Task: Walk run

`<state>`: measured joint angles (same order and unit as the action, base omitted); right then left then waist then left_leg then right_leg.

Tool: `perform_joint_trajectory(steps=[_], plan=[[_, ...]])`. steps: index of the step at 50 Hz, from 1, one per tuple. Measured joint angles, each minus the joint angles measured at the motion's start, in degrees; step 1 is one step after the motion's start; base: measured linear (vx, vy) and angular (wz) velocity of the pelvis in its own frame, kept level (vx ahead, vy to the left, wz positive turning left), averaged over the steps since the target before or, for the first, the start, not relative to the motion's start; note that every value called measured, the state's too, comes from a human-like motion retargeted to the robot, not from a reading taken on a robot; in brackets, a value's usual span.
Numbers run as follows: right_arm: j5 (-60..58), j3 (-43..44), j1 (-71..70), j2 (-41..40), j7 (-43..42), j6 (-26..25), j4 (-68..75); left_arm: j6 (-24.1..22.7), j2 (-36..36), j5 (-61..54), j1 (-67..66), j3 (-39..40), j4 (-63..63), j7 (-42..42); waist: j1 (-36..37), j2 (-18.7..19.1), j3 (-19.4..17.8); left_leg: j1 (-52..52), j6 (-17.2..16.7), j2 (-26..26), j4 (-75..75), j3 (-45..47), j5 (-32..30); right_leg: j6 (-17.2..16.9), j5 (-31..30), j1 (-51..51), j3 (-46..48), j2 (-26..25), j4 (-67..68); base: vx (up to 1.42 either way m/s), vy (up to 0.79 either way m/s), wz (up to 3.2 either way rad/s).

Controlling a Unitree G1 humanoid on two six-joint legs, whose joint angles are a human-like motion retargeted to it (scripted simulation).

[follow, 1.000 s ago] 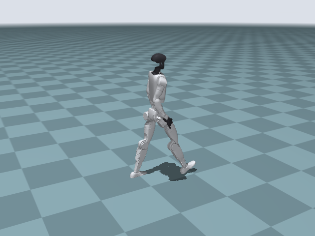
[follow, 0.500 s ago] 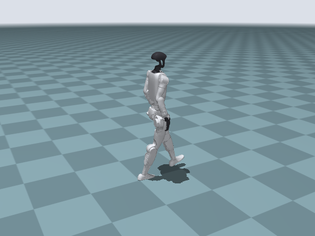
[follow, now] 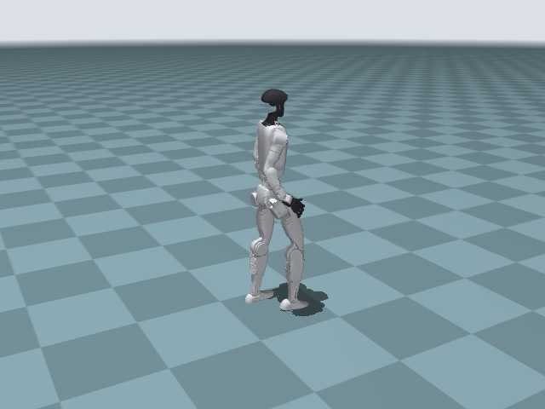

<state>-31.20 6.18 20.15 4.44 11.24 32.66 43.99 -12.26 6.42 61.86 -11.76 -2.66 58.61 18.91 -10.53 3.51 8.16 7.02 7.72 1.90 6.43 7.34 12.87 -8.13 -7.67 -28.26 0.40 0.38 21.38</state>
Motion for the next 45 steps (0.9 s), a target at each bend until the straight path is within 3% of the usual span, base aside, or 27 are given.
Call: perform_joint_trajectory(steps=[2, 5, 8, 10, 12, 13, 15, 17, 20, 25, 29, 31, 33, 35, 37, 38, 40, 43, 45], plan=[[-0.1, -0.6, 0.6, 0.6, -0.5, 0.9, -1.6, -1.0, 0.5, 0.7, -0.3, -0.2, 0.5, 0.3, -1.9, -0.6, -0.9, -4.9, -0.4, 1.1, -1.4, 0.7, 1.9, 2.7, 1.6, -2.5, -0.9, 4.1, -7.5, 1.08, -0.43, 0.32], [-4.1, -0.8, 0.6, 0.5, 2.4, -1.3, -1.8, -1.2, 1.0, 3.3, 0.3, 0.5, 2.1, 2.8, -3.1, -0.3, -1.0, -9.9, -2.4, 0.5, -2.1, 0.7, 3.9, 6.3, 5.1, -5.2, -6.2, 5.8, -19.3, 1.08, -0.50, 0.05], [-7.0, -0.4, 1.1, -0.9, 6.5, -5.5, -0.5, 0.5, 0.3, 5.9, 0.8, 1.6, 2.9, 7.3, -3.7, 1.0, 0.0, -12.4, -6.1, -1.4, 0.9, 0.1, 0.7, 6.7, 6.3, -4.5, -4.1, 6.9, -21.7, 1.19, -0.63, 0.34], [-3.4, -0.1, 1.5, -2.7, 6.0, -6.9, -0.2, 1.4, -0.2, 6.9, 0.6, 2.0, 2.8, 7.6, -4.7, 1.3, 1.2, -13.3, -9.8, -2.9, 4.5, -1.5, -6.8, 5.2, 6.0, -3.6, 4.7, 8.8, -16.3, 1.10, -0.61, 0.69], [1.2, -0.1, 1.6, -3.4, 3.2, -6.0, -1.2, 1.7, -0.5, 6.2, -0.5, 3.3, 2.2, 4.4, -4.9, -0.1, 2.2, -13.1, -12.2, -3.6, 11.1, -1.5, -20.0, 3.7, 0.7, -2.3, 4.6, 9.2, -11.9, 1.24, -0.84, 0.10], [2.6, 0.1, 1.5, -3.4, 2.6, -4.9, -1.7, 1.7, -0.9, 5.3, -1.1, 4.2, 1.9, 2.5, -4.0, -0.2, 2.5, -11.8, -13.2, -4.9, 15.8, -0.6, -27.8, 5.9, 2.2, -1.8, -2.2, 6.4, -9.4, 1.23, -0.80, -0.42], [2.6, 0.7, 0.9, -2.3, 2.1, -4.2, -2.0, 1.1, -2.2, 2.1, -2.0, 4.7, 1.8, -0.9, -3.3, 0.1, 1.6, -7.1, -15.1, -7.5, 29.4, -1.0, -38.5, 9.8, 6.1, 0.5, -5.3, 3.8, -6.2, 1.12, -0.62, -0.38], [-0.5, -0.3, 0.3, -0.4, 2.9, -6.3, -1.4, -0.8, -2.5, -0.6, -1.6, 3.9, 1.6, -1.7, -3.5, 2.1, -0.1, -0.6, -12.6, -13.2, 44.8, -0.9, -42.3, 12.3, 8.7, 5.2, -1.1, 0.5, -6.4, 1.02, -0.51, -0.05], [-6.5, -0.8, -0.8, 1.3, 7.2, -10.8, 1.0, -2.4, -1.9, 0.8, -1.1, 3.1, -1.4, -1.5, -2.8, -0.5, 0.7, 7.2, -10.1, -8.4, 48.7, -0.1, -33.7, 13.4, 9.7, 10.4, -2.3, 1.4, -10.0, 0.93, -0.46, -0.06], [-12.2, -0.6, -1.2, 0.7, 9.6, -14.3, 3.6, -7.9, -2.0, -2.0, -2.6, 3.1, -8.5, -13.8, 4.4, -4.9, -0.3, 19.1, -7.6, -0.3, 39.5, 2.8, -20.2, 15.9, 9.3, 18.5, -3.1, 0.3, -16.0, 0.96, -0.35, -1.03], [-14.9, -1.7, 0.0, 0.5, 5.3, -12.6, 3.8, -10.4, -1.0, -2.5, -3.3, 2.7, -12.6, -17.7, 9.2, -5.2, -1.9, 25.2, -2.7, -1.6, 21.1, 5.2, -16.1, 19.3, 11.5, 24.6, -5.2, -4.1, -17.8, 0.96, -0.28, -0.94], [-16.0, -1.6, 0.4, 0.3, 5.3, -11.9, 4.6, -9.7, -1.2, -0.7, -3.5, 3.3, -13.1, -15.9, 11.1, -5.0, -2.2, 27.0, 0.0, -2.6, 11.0, 8.7, -14.1, 20.7, 13.2, 27.7, -6.0, -5.9, -18.2, 1.20, -0.22, -0.65], [-16.3, -0.9, 0.3, 0.0, 7.3, -12.6, 6.2, -8.1, -2.0, 1.5, -3.3, 3.9, -12.5, -12.5, 12.1, -5.3, -1.9, 28.3, 0.5, -1.1, 1.3, 9.8, -9.9, 21.4, 14.4, 30.4, -6.3, -6.8, -18.2, 1.20, -0.15, -0.20], [-15.5, 0.1, -0.1, -0.6, 10.7, -14.4, 8.1, -5.9, -3.1, 3.5, -2.9, 4.7, -11.3, -9.3, 10.8, -5.6, -0.4, 29.1, 0.4, 1.8, -7.0, 9.2, -6.9, 20.9, 14.2, 32.2, -3.0, -6.8, -18.1, 0.97, -0.13, 0.40], [-14.9, 0.7, 0.0, -1.2, 12.8, -15.6, 9.2, -5.5, -3.5, 2.7, -2.7, 6.0, -11.1, -7.3, 11.3, -6.2, 0.6, 28.7, -0.5, 1.2, -5.8, 11.2, -6.6, 18.7, 11.6, 34.2, -2.8, -7.2, -16.4, 1.16, -0.12, -0.09], [-15.0, 0.8, 0.2, -1.5, 13.1, -16.2, 9.5, -6.2, -3.9, 1.4, -2.5, 6.8, -11.0, -6.8, 12.0, -7.0, 1.2, 28.7, 2.3, 0.7, -2.9, 12.3, -7.2, 16.9, 9.0, 34.9, -3.1, -6.7, -15.1, 1.53, -0.10, -0.58], [-14.7, 0.4, 0.7, -2.2, 12.2, -17.1, 9.9, -7.5, -4.0, -2.0, -2.3, 7.9, -10.8, -7.1, 14.0, -8.6, 2.7, 28.1, 4.9, -1.2, 1.7, 17.5, -8.8, 12.6, 0.2, 35.9, -3.2, -5.2, -11.9, 1.35, -0.07, -0.86], [-12.5, 1.0, 0.9, -2.8, 9.5, -16.6, 10.0, -8.2, -3.3, -5.7, -2.2, 7.4, -10.6, -8.0, 14.9, -8.6, 4.5, 28.0, 5.7, -0.1, 7.9, 7.3, -12.2, 2.8, -18.5, 34.9, -2.5, -4.5, -2.3, 1.47, 0.00, -0.32], [-12.2, 0.4, 0.2, -2.8, 8.3, -16.0, 9.5, -7.9, -1.8, -5.5, -1.6, 7.1, -10.4, -6.5, 12.1, -9.6, 3.4, 27.8, 6.1, 5.2, 14.0, -1.9, -6.8, -2.4, -22.3, 29.6, -3.2, -4.6, 15.1, 1.10, -0.10, 0.60]])
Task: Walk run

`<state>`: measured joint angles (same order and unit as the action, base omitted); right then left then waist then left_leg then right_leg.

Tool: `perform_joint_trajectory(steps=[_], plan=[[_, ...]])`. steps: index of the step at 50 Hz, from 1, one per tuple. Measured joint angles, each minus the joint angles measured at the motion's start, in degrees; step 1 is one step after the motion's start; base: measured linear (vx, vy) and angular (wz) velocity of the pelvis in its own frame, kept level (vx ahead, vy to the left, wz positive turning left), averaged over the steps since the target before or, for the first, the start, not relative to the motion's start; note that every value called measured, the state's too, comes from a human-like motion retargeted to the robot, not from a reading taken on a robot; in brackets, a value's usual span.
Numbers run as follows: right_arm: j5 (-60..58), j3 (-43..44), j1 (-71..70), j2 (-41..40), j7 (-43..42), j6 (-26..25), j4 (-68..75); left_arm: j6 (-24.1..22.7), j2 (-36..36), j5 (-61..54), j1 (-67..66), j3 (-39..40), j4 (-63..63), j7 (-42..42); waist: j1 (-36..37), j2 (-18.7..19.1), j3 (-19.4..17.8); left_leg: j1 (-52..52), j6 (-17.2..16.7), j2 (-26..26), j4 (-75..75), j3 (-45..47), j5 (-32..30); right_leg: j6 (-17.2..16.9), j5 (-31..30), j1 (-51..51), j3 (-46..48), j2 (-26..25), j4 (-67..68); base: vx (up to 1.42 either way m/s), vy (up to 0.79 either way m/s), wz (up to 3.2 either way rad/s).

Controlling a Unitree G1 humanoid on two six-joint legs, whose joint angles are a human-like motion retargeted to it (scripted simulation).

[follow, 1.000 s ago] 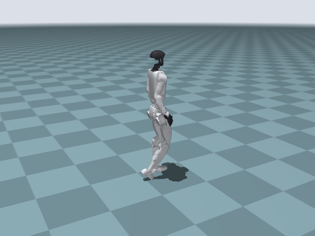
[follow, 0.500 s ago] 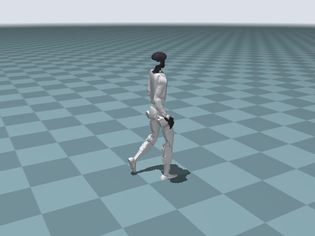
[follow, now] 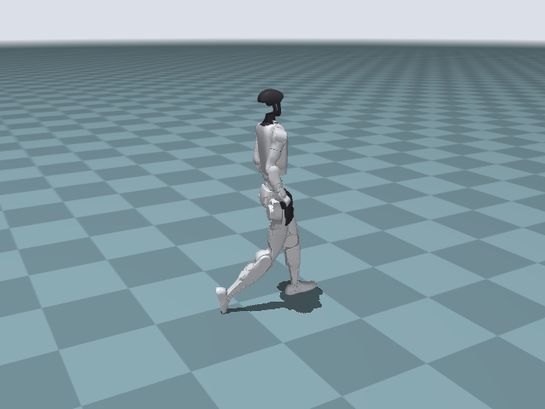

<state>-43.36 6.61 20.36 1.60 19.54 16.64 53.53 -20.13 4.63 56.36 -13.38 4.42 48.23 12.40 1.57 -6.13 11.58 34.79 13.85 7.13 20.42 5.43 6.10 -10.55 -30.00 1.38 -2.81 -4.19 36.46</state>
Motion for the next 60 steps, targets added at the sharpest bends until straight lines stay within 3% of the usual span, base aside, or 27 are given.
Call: perform_joint_trajectory(steps=[2, 3, 5, 10, 15, 18, 20, 22, 23, 25, 26, 28, 30, 31, 32, 35, 38, 40, 43, 45, 48, 50, 52, 55, 57, 58, 60], plan=[[-1.1, -0.8, -1.4, 0.3, 0.4, 0.5, -0.8, 1.5, 2.1, 2.6, 1.2, -0.8, 0.8, 3.0, -1.4, 1.0, -1.0, -4.0, -0.2, -2.7, 2.4, 4.7, 3.4, -2.6, 0.4, -4.8, -2.3, -3.6, 10.9, 0.92, -0.16, 0.38], [-2.0, -1.0, -1.9, 0.2, 0.8, 0.9, -1.4, 2.5, 3.2, 4.3, 1.7, -1.3, 1.2, 4.6, -1.4, 3.6, -0.8, -6.4, -0.6, -6.6, 1.0, 5.9, 3.5, -1.4, 1.7, -6.9, -2.7, -7.3, 10.2, 1.02, -0.11, 0.13], [-3.8, -0.5, -2.4, 0.4, 0.3, 1.7, -2.8, 3.4, 3.6, 7.9, 2.4, -1.5, 2.7, 7.5, -2.6, 6.8, -1.1, -10.3, -0.8, -7.0, -0.9, 3.4, 4.9, 1.6, 7.5, -12.2, -2.2, -9.2, 11.7, 0.91, -0.03, 0.33], [5.7, 0.8, -2.2, -0.6, -8.0, 9.6, -5.8, 2.1, 1.6, 7.3, 1.3, -3.8, 5.2, 2.1, -7.9, 10.7, -2.9, -21.9, -2.0, -5.6, -10.5, 2.2, 4.1, 3.4, 22.9, -22.1, 0.4, -1.5, 1.2, 0.93, 0.00, 1.10], [7.8, -0.4, -0.8, 1.6, -13.6, 15.5, -10.2, 0.3, 0.9, 7.0, -0.4, -5.1, 5.1, -2.0, -13.3, 9.3, -4.6, -31.8, -2.0, -0.5, -14.8, -1.0, 7.2, 4.2, 25.7, -27.0, -0.5, 7.8, -21.6, 0.91, -0.13, 1.32], [4.2, -1.0, -0.7, 1.7, -12.5, 12.9, -9.4, 1.2, 0.7, 8.7, -0.1, -3.7, 6.7, 1.0, -14.7, 9.0, -4.8, -36.6, -3.2, -0.6, -15.4, -2.9, 9.6, 5.7, 29.3, -28.8, -7.7, 8.7, -34.6, 0.95, -0.27, 0.96], [3.0, -1.3, -0.7, 1.1, -10.4, 8.9, -7.9, 2.3, 0.1, 8.3, 0.3, -2.0, 8.3, 5.1, -13.5, 9.4, -4.2, -38.8, -4.8, -1.4, -14.7, -3.6, 11.2, 2.5, 31.1, -28.9, -13.0, 8.4, -41.4, 0.85, -0.28, 0.40], [4.5, -1.1, -0.3, 0.5, -7.0, 6.8, -7.4, 3.3, -0.5, 6.6, 0.2, -0.8, 9.3, 7.5, -12.5, 8.8, -3.6, -40.7, -6.8, -1.1, -12.6, -4.7, 11.4, 0.3, 32.7, -28.7, -9.0, 9.1, -38.5, 1.16, -0.45, 0.50], [6.0, -0.7, -0.3, 0.4, -5.7, 7.2, -7.7, 3.6, -0.8, 5.7, -0.1, -0.4, 9.6, 7.6, -12.3, 8.5, -3.0, -41.1, -8.1, -1.2, -11.5, -5.2, 10.0, 1.2, 32.6, -28.5, -8.9, 8.8, -35.6, 1.29, -0.50, 0.82], [9.2, 0.4, -0.1, 0.6, -6.4, 8.6, -8.3, 4.1, -1.4, 3.7, -0.8, -0.1, 10.0, 6.2, -13.0, 7.5, -1.5, -41.6, -11.3, -1.9, -8.1, -5.1, 3.6, -0.5, 26.1, -28.4, -1.3, 10.8, -31.0, 0.99, -0.39, 1.21], [10.6, 0.5, -0.1, 0.4, -7.6, 9.6, -8.4, 4.2, -1.5, 2.8, -0.9, 0.2, 10.2, 5.7, -13.5, 7.8, -1.1, -40.7, -13.1, -3.2, -4.7, -5.3, -2.1, 1.3, 25.0, -27.4, -7.3, 9.0, -29.6, 0.99, -0.43, 1.39], [13.1, 0.7, 0.1, 0.3, -8.4, 11.7, -8.2, 4.2, -2.1, 1.4, -0.9, 0.5, 10.4, 5.7, -13.4, 8.9, -1.1, -37.0, -17.1, -6.1, 6.1, -5.7, -14.6, 4.8, 25.9, -25.8, -11.0, 7.4, -26.2, 1.08, -0.49, 1.28], [13.4, 0.8, 0.2, 1.4, -7.5, 11.5, -8.0, 4.3, -2.5, 0.9, -0.6, 0.0, 9.8, 6.0, -13.5, 9.9, -1.9, -30.4, -21.4, -9.1, 21.3, -6.4, -23.7, 7.3, 29.0, -22.8, -7.3, 7.1, -24.5, 0.88, -0.42, 1.38], [12.7, 0.6, -0.2, 2.2, -6.8, 10.5, -7.6, 3.7, -2.4, 1.3, -0.2, -0.4, 9.1, 5.9, -13.7, 9.7, -2.0, -26.8, -21.4, -10.3, 27.5, -5.9, -27.6, 7.6, 29.6, -21.0, -3.3, 8.4, -25.1, 0.69, -0.39, 1.52], [11.7, 0.4, -0.7, 3.0, -6.0, 9.5, -7.0, 3.1, -2.2, 2.0, 0.1, -0.7, 8.1, 5.5, -13.9, 9.4, -2.0, -23.4, -20.4, -11.9, 32.8, -5.0, -29.5, 8.1, 30.2, -19.5, 0.0, 9.2, -25.6, 0.68, -0.40, 1.52], [5.6, -0.7, -2.3, 5.4, -2.7, 6.8, -3.5, 2.8, -1.5, 4.8, -0.1, -0.6, 4.0, 1.7, -13.4, 8.1, -1.8, -15.2, -14.2, -14.8, 39.6, 0.8, -19.6, 10.2, 31.0, -16.1, 0.3, 7.3, -27.7, 0.68, -0.34, 0.95], [-0.6, -2.3, -3.2, 6.6, -2.0, 6.0, -1.0, 1.2, -3.1, 1.8, -0.9, 0.3, 0.8, -4.9, -7.2, 4.8, -3.0, -9.1, -15.0, -7.3, 35.8, 3.8, -13.3, 11.1, 30.2, -12.8, 0.6, 8.0, -30.6, 0.63, -0.26, -0.72], [-2.8, -3.7, -2.9, 7.0, -3.5, 6.2, -0.7, -0.8, -3.7, -1.4, -1.1, 0.3, -0.7, -7.7, -3.2, 2.7, -4.0, -5.2, -14.5, -3.2, 29.9, 4.9, -7.8, 11.9, 30.7, -10.4, 0.9, 8.5, -32.3, 0.58, -0.24, -0.85], [-5.5, -3.9, -2.5, 6.8, -7.0, 7.4, -0.4, -3.3, -3.2, -3.4, -0.4, -0.5, -1.9, -8.6, 0.2, 3.4, -5.2, -2.2, -10.0, -4.5, 16.0, 8.5, -2.7, 14.1, 32.7, -7.2, 2.4, 5.3, -34.1, 0.53, -0.22, -0.01], [-6.8, -3.3, -2.5, 6.4, -7.5, 7.7, 0.3, -2.6, -3.0, -1.9, -0.1, -0.8, -1.9, -7.6, 1.2, 4.7, -5.8, -1.9, -7.2, -5.7, 5.5, 11.9, -2.4, 15.6, 34.3, -4.7, 3.9, 2.6, -35.0, 0.75, -0.23, 0.41], [-7.0, -2.2, -3.1, 5.6, -3.9, 6.2, 2.4, 0.6, -3.6, 0.8, 0.1, -0.7, -0.2, -4.6, 0.6, 6.0, -5.3, -1.9, -5.0, -3.1, -8.8, 16.0, -1.2, 16.6, 36.9, -1.3, 6.9, 0.1, -35.8, 0.69, -0.18, 0.58], [-7.2, -1.5, -3.5, 5.0, -0.7, 4.5, 3.5, 2.6, -4.1, 1.3, 0.0, -0.3, 1.3, -2.2, -1.4, 6.8, -3.8, -2.5, -6.3, -1.5, -16.3, 20.8, -0.2, 16.7, 38.6, -0.1, 9.5, -1.2, -35.6, 0.71, -0.16, 0.81], [-8.4, -1.2, -3.5, 4.6, 0.1, 3.2, 3.6, 3.9, -4.5, 0.4, -0.2, 0.4, 2.6, -1.4, -3.2, 6.9, -2.4, -3.9, -5.1, -1.2, -19.2, 24.7, 1.5, 16.5, 39.4, 0.6, 10.5, -2.0, -34.3, 0.91, -0.16, 0.61], [-10.3, -2.5, -3.2, 4.4, -2.7, 3.3, 3.0, 3.8, -5.0, -3.1, -0.2, 1.9, 3.8, -0.7, -3.5, 5.5, -0.7, -5.9, 0.5, -2.5, -16.6, 29.5, 0.7, 13.8, 37.0, 1.5, 10.9, -1.1, -31.2, 0.93, -0.24, -0.35], [-10.9, -2.7, -3.5, 4.3, -4.4, 3.4, 3.0, 3.8, -4.8, -4.9, -0.4, 2.8, 4.5, -0.2, -2.1, 2.8, 0.0, -7.7, 1.1, -4.9, -14.8, 31.0, -1.4, 11.1, 30.4, 2.9, 11.9, 0.7, -28.3, 1.08, -0.64, -0.91], [-10.8, -2.2, -3.6, 4.0, -5.0, 3.2, 3.2, 4.1, -4.7, -5.6, -0.2, 2.9, 4.8, -0.3, -2.1, 2.2, 0.6, -8.0, 1.1, -4.7, -14.5, 27.2, 0.4, 8.8, 25.1, 2.7, 13.4, 1.0, -25.8, 1.01, -0.42, -0.44], [-10.4, -1.2, -4.1, 3.5, -5.4, 3.1, 3.8, 5.0, -4.1, -6.5, 0.5, 3.0, 5.3, 0.5, -1.5, 2.5, 0.8, -7.7, 1.1, -5.9, -11.6, 22.8, 2.9, 0.8, 13.7, 0.6, 12.0, 1.6, -18.0, 0.82, 0.13, 0.01]])
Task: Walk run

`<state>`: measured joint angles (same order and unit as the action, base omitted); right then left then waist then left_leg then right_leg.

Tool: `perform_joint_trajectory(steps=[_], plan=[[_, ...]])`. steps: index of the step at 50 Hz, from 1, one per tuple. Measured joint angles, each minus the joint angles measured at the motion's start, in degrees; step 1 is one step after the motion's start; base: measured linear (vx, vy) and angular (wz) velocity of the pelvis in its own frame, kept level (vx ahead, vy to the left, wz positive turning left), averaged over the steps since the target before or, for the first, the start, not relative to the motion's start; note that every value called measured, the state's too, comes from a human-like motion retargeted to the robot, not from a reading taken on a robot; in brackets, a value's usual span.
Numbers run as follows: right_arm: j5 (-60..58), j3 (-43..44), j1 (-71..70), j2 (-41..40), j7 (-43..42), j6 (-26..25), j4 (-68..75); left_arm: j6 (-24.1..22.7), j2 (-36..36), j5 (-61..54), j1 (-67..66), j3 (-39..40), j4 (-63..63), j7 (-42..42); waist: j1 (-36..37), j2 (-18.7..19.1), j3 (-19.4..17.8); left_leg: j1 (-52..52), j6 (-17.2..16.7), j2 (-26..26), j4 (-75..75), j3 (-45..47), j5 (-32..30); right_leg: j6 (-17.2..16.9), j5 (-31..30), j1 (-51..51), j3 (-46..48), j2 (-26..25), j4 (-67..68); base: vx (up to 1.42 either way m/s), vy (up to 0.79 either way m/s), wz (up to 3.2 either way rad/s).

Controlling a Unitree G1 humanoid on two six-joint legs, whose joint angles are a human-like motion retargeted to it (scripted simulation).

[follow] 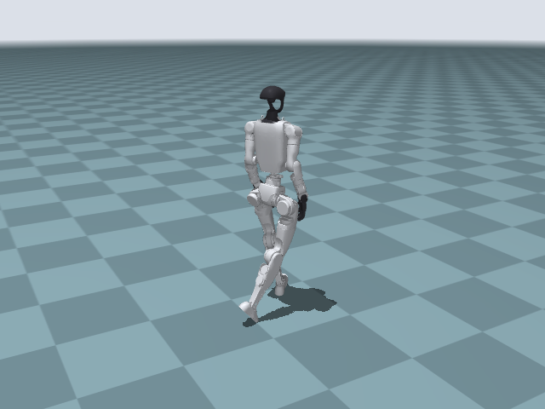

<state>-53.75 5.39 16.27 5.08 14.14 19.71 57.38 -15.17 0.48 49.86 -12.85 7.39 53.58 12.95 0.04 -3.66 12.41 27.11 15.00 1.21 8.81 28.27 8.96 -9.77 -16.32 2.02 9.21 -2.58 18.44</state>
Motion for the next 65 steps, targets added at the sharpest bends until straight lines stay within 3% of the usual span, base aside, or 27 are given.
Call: perform_joint_trajectory(steps=[2, 3, 5, 7, 12, 15, 19, 22, 24, 28, 30, 32, 33, 35, 37, 38, 40, 45, 47, 50, 56, 60, 62, 65], plan=[[1.3, 0.9, -1.0, -0.5, 0.0, 0.0, 0.1, 0.6, 1.8, 1.3, 1.5, -1.2, -0.1, 3.9, -1.5, 3.8, -0.8, 0.3, 0.0, -1.3, 3.1, -7.1, 2.1, -5.2, -6.9, -5.5, -5.9, -6.1, 11.0, 0.61, 0.22, 1.03], [2.0, 0.7, -1.5, -0.6, -0.3, 0.0, -0.2, 1.0, 2.8, 2.6, 2.2, -2.2, -0.2, 6.2, -1.9, 5.8, -1.2, 0.0, 0.0, -2.3, 4.0, -9.0, 2.7, -5.2, -9.3, -8.0, -8.5, -10.1, 16.1, 0.63, -0.02, 1.25], [2.6, 0.1, -2.0, 0.0, -1.9, 1.2, -1.7, 1.8, 4.6, 5.4, 2.8, -4.3, -0.3, 9.3, -1.9, 9.2, -1.8, -2.4, 0.0, -4.0, 4.3, -8.7, 3.9, -5.2, -5.0, -10.9, -14.6, -14.8, 21.4, 0.67, 0.10, 1.06], [3.5, 0.4, -2.0, 1.1, -4.6, 4.3, -3.6, 1.8, 5.0, 8.4, 3.3, -5.9, 0.1, 10.3, -1.9, 10.9, -2.5, -5.2, 0.0, -2.4, 3.2, -10.2, 4.7, -4.4, 0.8, -13.7, -17.5, -13.5, 23.0, 0.61, 0.38, 1.23], [13.5, 2.9, -1.4, 0.3, -7.7, 12.7, -4.8, 1.6, 4.5, 11.9, 2.8, -9.3, 1.6, 10.2, -8.1, 15.1, -4.0, -9.7, 0.0, 1.0, 2.1, -20.2, 4.0, 7.5, 11.7, -21.0, -12.7, -3.2, 17.4, 0.52, 0.19, 2.62], [18.2, 2.4, -1.6, -0.6, -7.5, 14.4, -5.4, 1.4, 3.9, 12.0, 2.8, -8.8, 1.8, 10.4, -10.9, 15.0, -5.0, -11.3, 0.0, 3.9, 3.7, -26.9, 4.6, 9.8, 13.6, -22.6, -14.0, -0.5, 5.7, 0.50, -0.05, 2.88], [15.6, 1.6, -1.3, 0.2, -4.8, 11.8, -5.4, 3.2, 2.5, 11.4, 2.7, -6.6, 2.9, 12.0, -11.3, 10.7, -5.5, -14.9, 0.0, 10.9, 5.9, -34.5, 5.3, 5.0, 15.0, -22.7, -26.1, 1.2, -10.1, 0.56, -0.06, 2.54], [12.0, 0.2, 0.0, 1.5, -3.3, 9.3, -5.5, 4.0, 1.3, 8.9, 1.5, -5.1, 4.0, 11.0, -8.8, 8.0, -5.7, -18.8, 0.0, 13.3, 6.3, -37.3, 4.8, 2.2, 17.2, -23.1, -32.0, 1.7, -18.4, 0.76, -0.06, 1.69], [11.7, 0.0, 0.5, 2.1, -3.2, 8.9, -5.3, 4.5, 0.1, 6.1, 0.6, -4.5, 4.9, 9.1, -8.4, 7.5, -5.9, -20.9, 0.0, 13.8, 7.0, -39.1, 3.9, -0.4, 18.2, -23.1, -33.6, 1.9, -21.1, 0.70, -0.02, 1.90], [16.4, 0.7, 0.7, 2.8, -2.6, 10.8, -4.3, 5.6, -1.7, 3.1, -0.5, -4.1, 5.2, 8.7, -9.3, 6.9, -5.8, -24.7, 0.0, 16.4, 8.9, -43.3, -0.8, -1.6, 15.9, -21.1, -37.9, 2.9, -18.2, 0.58, 0.11, 2.22], [19.6, 1.4, 0.6, 2.9, -2.0, 11.7, -4.1, 5.9, -1.8, 3.4, -0.3, -4.6, 5.0, 9.6, -11.9, 7.6, -5.6, -25.1, -2.4, 17.0, 13.0, -48.2, -5.2, 0.2, 13.4, -19.7, -37.3, 3.2, -15.1, 0.65, -0.02, 3.06], [20.3, 1.4, 1.2, 2.6, -1.8, 11.2, -4.3, 5.5, -1.4, 4.5, -0.2, -5.0, 4.6, 9.5, -12.1, 8.4, -4.5, -23.0, -7.2, 17.2, 20.0, -49.5, -13.3, 3.2, 16.3, -17.8, -33.6, 3.2, -14.0, 0.74, -0.20, 2.67], [19.8, 1.5, 1.7, 2.4, -1.1, 10.4, -4.3, 5.1, -1.3, 5.5, -0.1, -5.2, 4.6, 9.3, -11.5, 9.0, -3.7, -21.2, -11.7, 17.5, 24.3, -49.5, -18.5, 3.8, 17.5, -17.1, -29.7, 3.8, -13.5, 0.75, -0.20, 2.36], [18.2, 2.1, 2.8, 2.6, 1.1, 8.1, -4.5, 4.8, -1.1, 8.0, 0.1, -6.5, 3.9, 8.9, -9.3, 9.1, -1.8, -16.1, -24.6, 15.4, 32.3, -44.6, -26.1, 3.8, 19.5, -16.0, -23.6, 5.4, -13.3, 0.61, -0.15, 2.23], [14.8, 1.2, 3.1, 3.7, 2.6, 5.5, -4.7, 4.4, -1.0, 9.9, -0.1, -7.8, 2.4, 6.7, -8.1, 7.4, -0.5, -10.9, -28.8, 8.1, 38.9, -31.0, -30.5, 5.1, 20.4, -14.9, -18.8, 6.5, -13.5, 0.50, -0.15, 2.11], [12.5, 0.4, 2.9, 4.6, 3.3, 4.5, -4.4, 3.9, -0.8, 10.6, -0.5, -8.3, 1.5, 4.7, -7.9, 6.9, -0.2, -9.3, -26.7, 4.9, 41.6, -25.2, -32.0, 5.8, 20.7, -14.0, -16.6, 6.8, -13.8, 0.54, -0.13, 1.90], [7.6, -0.9, 2.4, 6.3, 5.5, 2.9, -3.7, 4.0, -0.2, 12.3, -1.5, -9.7, -1.0, -0.2, -6.7, 5.8, 0.0, -5.9, -20.8, 0.6, 45.7, -16.6, -26.7, 6.9, 21.0, -12.3, -12.6, 7.4, -14.5, 0.43, -0.08, 1.53], [3.3, -2.0, 4.1, 6.7, 5.5, 2.0, -4.2, 2.9, 0.8, 13.9, -3.2, -11.7, -5.1, -7.0, -0.6, 3.2, 0.6, 4.3, -16.3, 2.6, 41.7, -13.7, -13.9, 6.2, 22.4, -7.8, -3.5, 8.3, -16.6, 0.51, -0.05, 1.22], [3.4, -1.7, 5.0, 5.8, 3.6, 2.6, -3.9, 2.0, 1.6, 14.6, -3.2, -12.5, -6.0, -7.7, 1.6, 2.4, 0.4, 8.3, -13.0, 3.3, 35.9, -14.5, -9.4, 6.2, 23.4, -6.2, -2.2, 7.5, -16.7, 0.49, -0.03, 1.46], [3.5, -0.7, 5.0, 4.2, 3.5, 1.7, -2.2, 1.8, 2.1, 15.9, -3.1, -13.6, -6.9, -8.4, 3.2, 2.2, 0.1, 10.8, -6.5, -1.3, 24.2, -7.3, -6.3, 6.3, 25.0, -4.0, 1.0, 5.3, -16.8, 0.52, 0.01, 1.74], [0.4, -1.5, 4.6, 2.9, 6.6, -0.5, 0.3, 3.5, -0.2, 13.5, -3.5, -11.1, -4.7, -8.8, 5.5, 0.9, 0.9, 10.8, -3.2, 1.1, 6.3, 1.5, 0.2, 4.8, 22.8, 0.9, 9.0, 2.3, -17.3, 0.72, 0.02, 1.23], [-0.6, -2.4, 5.1, 2.3, 6.0, -1.3, 1.2, 2.6, -1.6, 7.1, -3.0, -7.5, -3.1, -6.2, 7.8, -2.8, 1.9, 6.7, 0.0, 2.5, 4.3, 3.1, -2.6, -0.5, 12.4, 4.4, 9.5, 4.1, -13.6, 0.97, -0.11, 0.21], [0.6, -1.4, 5.4, 1.4, 4.5, -0.9, 1.5, 2.8, -1.2, 5.7, -2.9, -6.8, -2.3, -4.8, 7.9, -3.4, 3.4, 5.3, 0.0, 3.0, 4.4, -1.1, -0.5, -2.0, 0.7, 4.1, 8.0, 4.4, -8.9, 1.18, -0.02, 0.39], [2.5, -1.2, 5.8, 0.5, 0.6, 1.2, 1.9, 4.3, -0.5, 7.6, -3.2, -6.7, -1.0, -0.5, 3.1, 1.3, 4.0, 3.4, 0.0, 2.8, 7.9, -10.0, 2.6, 1.4, -13.7, -0.9, 4.8, 1.9, 6.8, 1.01, 0.19, 1.68]])
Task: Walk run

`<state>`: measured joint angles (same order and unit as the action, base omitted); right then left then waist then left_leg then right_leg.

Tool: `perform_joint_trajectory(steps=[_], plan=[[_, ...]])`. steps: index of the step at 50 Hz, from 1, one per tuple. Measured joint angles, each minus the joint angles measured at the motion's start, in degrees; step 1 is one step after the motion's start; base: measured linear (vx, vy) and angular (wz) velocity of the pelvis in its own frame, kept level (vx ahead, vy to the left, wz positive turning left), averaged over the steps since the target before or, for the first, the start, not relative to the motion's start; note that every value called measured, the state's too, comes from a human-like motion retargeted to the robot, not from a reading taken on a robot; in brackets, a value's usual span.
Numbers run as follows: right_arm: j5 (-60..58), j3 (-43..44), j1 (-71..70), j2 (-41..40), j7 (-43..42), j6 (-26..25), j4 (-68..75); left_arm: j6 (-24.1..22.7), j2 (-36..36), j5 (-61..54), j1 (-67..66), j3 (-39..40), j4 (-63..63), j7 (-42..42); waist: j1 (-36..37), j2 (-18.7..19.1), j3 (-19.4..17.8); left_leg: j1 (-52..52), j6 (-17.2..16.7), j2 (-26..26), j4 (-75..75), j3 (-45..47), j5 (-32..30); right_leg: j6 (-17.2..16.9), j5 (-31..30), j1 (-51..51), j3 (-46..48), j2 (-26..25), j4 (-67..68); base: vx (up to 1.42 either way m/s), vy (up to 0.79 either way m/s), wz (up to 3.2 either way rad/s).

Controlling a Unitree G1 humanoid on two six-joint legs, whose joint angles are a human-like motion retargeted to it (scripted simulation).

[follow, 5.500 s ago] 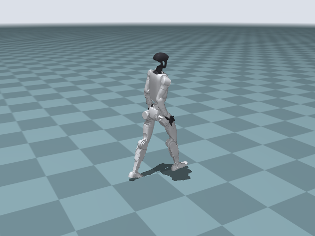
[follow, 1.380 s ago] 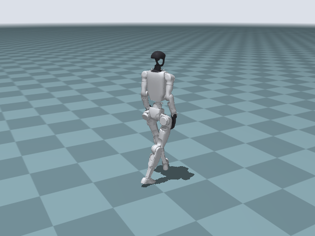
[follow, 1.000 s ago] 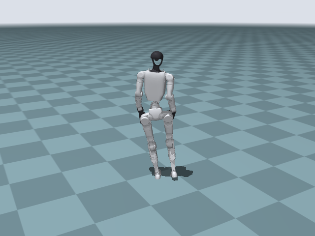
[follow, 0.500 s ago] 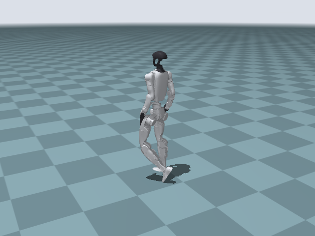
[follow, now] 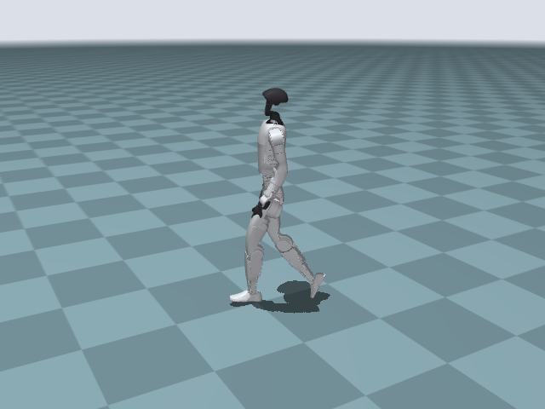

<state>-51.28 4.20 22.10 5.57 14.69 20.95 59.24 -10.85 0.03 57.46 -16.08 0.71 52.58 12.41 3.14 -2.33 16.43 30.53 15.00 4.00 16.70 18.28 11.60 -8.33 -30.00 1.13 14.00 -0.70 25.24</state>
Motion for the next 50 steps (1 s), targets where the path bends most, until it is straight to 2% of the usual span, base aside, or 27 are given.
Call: perform_joint_trajectory(steps=[2, 3, 5, 7, 10, 11, 13, 16, 19, 22, 23, 24, 25, 27, 28, 30, 32, 33, 35, 37, 40, 43, 45, 48, 50], plan=[[2.4, -0.8, -0.6, 0.8, -3.3, 3.0, -0.9, 1.9, 0.4, 2.8, 0.1, -1.8, 0.5, 0.2, -4.1, 2.8, -2.1, -5.1, 0.0, 1.2, 0.1, -2.1, 1.8, -0.7, 0.4, -5.4, -6.3, -4.9, 13.5, 0.84, 0.13, 2.56], [3.3, -0.9, -1.1, 0.9, -4.7, 4.6, -1.6, 2.3, 0.9, 4.1, 0.2, -2.7, 0.6, -0.4, -5.3, 5.8, -2.4, -6.4, 0.0, -0.2, -1.0, -5.2, 1.4, -1.5, 1.6, -7.6, -10.6, -10.7, 13.1, 0.76, 0.13, 2.18], [5.2, -0.4, -1.5, 1.0, -7.7, 7.7, -2.9, 2.3, 0.4, 6.1, 0.3, -2.7, 2.0, -2.4, -6.3, 9.3, -3.3, -8.2, 0.0, -0.6, -1.2, -9.7, 1.8, -1.7, 8.5, -11.9, -17.5, -16.0, 16.1, 0.69, 0.09, 1.56], [8.4, 1.0, -1.0, -0.4, -9.4, 10.5, -3.9, 1.0, -1.0, 4.4, 0.1, -1.2, 4.1, -2.9, -5.9, 10.7, -3.8, -11.4, 0.0, -0.6, -3.1, -10.9, 1.9, 0.8, 13.5, -15.2, -19.8, -14.8, 15.3, 0.82, 0.01, 1.28], [15.7, 1.9, -0.2, -2.5, -10.1, 14.7, -5.6, -1.2, -1.6, -1.0, 0.7, 0.0, 7.9, -1.3, -8.2, 11.9, -4.7, -17.0, 0.0, 0.6, -7.1, -14.5, 1.5, 8.1, 21.0, -21.8, -13.7, -5.8, 10.6, 0.74, -0.08, 1.96], [17.1, 1.8, 0.0, -2.7, -10.5, 15.5, -6.6, -1.5, -1.4, -1.9, 0.8, 0.0, 8.7, -0.6, -9.4, 11.7, -5.0, -18.4, 0.0, 1.5, -7.8, -16.2, 1.7, 8.2, 21.6, -23.1, -12.3, -3.1, 6.8, 0.60, -0.15, 2.14], [18.2, 1.5, 0.3, -2.8, -11.2, 16.4, -8.4, -1.6, -0.7, -2.4, 1.0, -0.2, 9.9, 0.6, -11.3, 10.5, -5.8, -21.5, 0.0, 3.6, -9.0, -18.9, 2.4, 6.8, 22.3, -25.2, -10.9, 0.8, -1.7, 0.64, -0.20, 2.03], [15.5, 0.7, 0.5, -2.2, -11.5, 15.4, -10.1, -1.1, 0.3, -0.6, 1.6, -0.7, 10.8, 3.0, -12.6, 7.4, -7.4, -27.2, 0.0, 6.8, -10.4, -21.1, 4.4, 3.2, 23.8, -28.1, -13.5, 3.5, -13.3, 0.82, -0.26, 1.46], [11.5, -0.8, 0.7, -1.5, -11.5, 12.9, -10.5, -0.3, -0.1, 0.1, 2.0, 0.4, 11.5, 4.3, -11.4, 5.8, -8.5, -32.2, -0.6, 7.5, -11.3, -21.7, 6.4, -0.2, 27.6, -31.5, -16.0, 3.6, -23.5, 0.85, -0.29, 0.43], [10.6, -0.7, 0.4, -1.5, -11.0, 11.2, -10.2, 0.2, -1.7, -0.1, 1.9, 2.2, 12.0, 3.7, -10.2, 5.6, -8.5, -35.9, -2.2, 7.1, -11.7, -20.8, 6.7, -2.7, 29.3, -33.0, -13.1, 1.8, -29.8, 0.91, -0.34, -0.05], [11.7, -0.2, 0.0, -1.7, -10.5, 11.3, -9.9, 0.2, -2.0, 0.2, 1.8, 2.4, 12.0, 3.4, -10.6, 5.6, -8.4, -36.8, -3.3, 7.3, -11.5, -20.9, 5.7, -3.0, 29.1, -32.9, -12.5, 1.2, -29.7, 1.03, -0.35, 0.36], [13.4, 0.5, -0.5, -1.9, -9.8, 11.6, -9.5, 0.3, -2.1, 0.9, 1.6, 2.2, 12.0, 3.4, -11.5, 6.0, -8.1, -37.4, -5.1, 7.1, -11.0, -21.3, 3.9, -0.6, 27.8, -33.0, -12.1, 0.7, -28.3, 0.96, -0.28, 0.68], [15.3, 1.2, -1.0, -2.2, -9.0, 12.1, -9.1, 0.4, -2.1, 1.8, 1.4, 1.8, 11.9, 3.4, -12.5, 6.6, -7.8, -37.9, -7.1, 6.7, -10.3, -22.0, 1.7, 3.3, 25.7, -33.1, -11.9, 0.2, -26.2, 1.01, -0.28, 1.06], [19.8, 2.5, -1.4, -3.0, -7.8, 12.9, -8.7, 0.9, -1.8, 3.1, 0.8, 0.9, 12.1, 3.4, -15.4, 8.9, -7.4, -38.4, -12.6, 5.1, -7.4, -25.1, -6.2, 4.4, 22.3, -32.5, -10.7, 0.1, -23.2, 1.27, -0.44, 1.40], [21.9, 2.7, -1.3, -3.5, -7.6, 13.0, -8.6, 1.0, -1.6, 3.2, 0.5, 0.8, 12.4, 3.4, -16.7, 10.2, -7.1, -38.3, -16.3, 4.2, -5.3, -27.5, -12.1, 5.1, 21.4, -31.7, -15.5, -1.3, -22.1, 1.26, -0.49, 1.12], [25.1, 2.3, -1.7, -4.0, -6.3, 12.6, -8.2, 0.6, -1.5, 2.1, 0.3, 1.3, 13.1, 3.8, -16.6, 11.0, -6.3, -37.2, -26.1, 2.9, -0.6, -27.2, -26.2, 8.6, 22.3, -30.6, -18.4, -2.6, -18.6, 1.08, -0.35, 0.43], [24.0, 2.4, -2.9, -2.6, -3.5, 11.1, -8.3, -0.3, -1.4, 0.1, 0.9, 0.9, 13.0, 4.9, -17.4, 10.7, -6.0, -32.1, -30.0, 3.6, 9.2, -21.0, -36.8, 9.8, 26.7, -30.4, -21.9, -0.4, -14.3, 0.96, 0.01, 0.70], [21.6, 2.4, -3.5, -1.5, -3.3, 9.5, -8.6, -1.1, -1.0, -0.5, 1.4, 0.4, 12.4, 5.5, -18.2, 10.0, -6.0, -28.7, -30.0, 2.8, 15.7, -15.8, -40.4, 10.2, 28.5, -29.5, -18.6, 2.2, -12.8, 1.04, -0.14, 0.88], [15.5, 2.0, -4.0, 0.0, -3.3, 6.6, -8.9, -3.6, 0.4, 0.0, 1.7, -0.1, 10.2, 5.9, -18.5, 9.0, -6.1, -22.9, -30.0, 2.1, 27.5, -15.8, -41.6, 12.1, 31.0, -26.0, -16.5, 1.7, -12.6, 0.98, -0.52, 0.29], [9.8, 1.3, -3.6, 0.5, -2.7, 5.3, -8.2, -5.6, 1.4, 2.6, 0.7, 0.3, 6.9, 4.0, -15.5, 5.5, -5.1, -18.0, -29.0, 4.1, 29.5, -17.2, -35.8, 14.8, 31.5, -21.0, -18.7, -0.3, -16.1, 1.03, -0.86, -0.57], [5.1, 1.1, -3.5, 0.8, -2.9, 3.2, -6.3, -6.1, 1.5, 4.2, 0.2, 1.5, 3.6, -1.8, -12.1, 2.8, -5.8, -8.5, -19.7, -2.0, 33.3, -8.5, -25.7, 16.6, 31.9, -15.2, -20.3, -1.7, -19.6, 0.89, -0.51, -0.64], [4.5, 0.2, -3.2, 1.1, -2.2, 3.4, -5.2, -8.0, 1.1, -0.3, -0.2, 0.5, 1.8, -6.2, -7.4, 0.7, -6.9, -0.9, -13.3, -1.7, 25.7, -5.9, -18.9, 18.7, 32.5, -10.1, -21.9, -3.6, -21.9, 1.13, -0.42, -0.97], [4.6, -0.1, -2.8, 1.2, -0.8, 4.4, -5.2, -8.8, 1.0, -2.9, -0.4, -0.4, 0.7, -7.3, -5.9, 1.1, -7.8, 2.8, -10.9, -2.2, 17.2, -6.5, -17.1, 20.0, 33.8, -6.7, -21.9, -5.5, -22.7, 0.99, -0.31, -0.45], [4.4, -0.1, -2.5, 1.4, 1.4, 5.3, -5.2, -8.4, 1.2, -1.0, -0.9, -0.5, -1.9, -7.7, -3.3, 2.1, -8.4, 6.4, -6.0, -2.8, 0.9, -5.2, -14.9, 23.0, 35.8, -1.8, -22.9, -8.8, -23.2, 1.27, -0.28, -0.62], [3.5, 0.3, -2.4, 1.3, 2.6, 5.0, -4.6, -8.2, 1.1, 3.4, -1.5, 0.1, -3.1, -7.1, -1.9, 1.7, -7.8, 7.8, -4.5, -2.5, -8.8, -2.2, -10.5, 23.3, 36.6, 0.8, -22.5, -8.5, -23.1, 1.00, -0.16, -0.61]])
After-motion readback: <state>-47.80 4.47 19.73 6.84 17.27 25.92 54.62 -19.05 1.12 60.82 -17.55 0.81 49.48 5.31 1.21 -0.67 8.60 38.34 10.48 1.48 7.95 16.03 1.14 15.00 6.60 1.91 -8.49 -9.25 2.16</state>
